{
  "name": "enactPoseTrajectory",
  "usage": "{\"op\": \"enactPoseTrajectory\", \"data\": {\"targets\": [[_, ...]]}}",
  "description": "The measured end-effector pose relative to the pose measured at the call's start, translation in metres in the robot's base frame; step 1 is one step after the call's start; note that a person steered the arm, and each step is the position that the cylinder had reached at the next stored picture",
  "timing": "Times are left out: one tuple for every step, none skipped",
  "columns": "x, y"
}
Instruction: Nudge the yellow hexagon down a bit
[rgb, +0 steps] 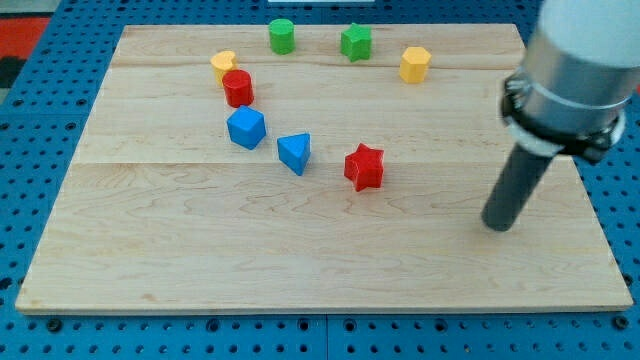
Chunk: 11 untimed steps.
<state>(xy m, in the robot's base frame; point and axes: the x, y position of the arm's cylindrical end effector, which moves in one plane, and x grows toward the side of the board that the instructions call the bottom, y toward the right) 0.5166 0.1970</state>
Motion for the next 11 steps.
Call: {"op": "enactPoseTrajectory", "data": {"targets": [[-0.013,0.010],[-0.037,0.039],[-0.082,0.045],[-0.127,0.043],[-0.171,0.030],[-0.220,0.002],[-0.269,-0.017],[-0.278,-0.022],[-0.272,-0.043],[-0.272,-0.053],[-0.263,-0.055]]}}
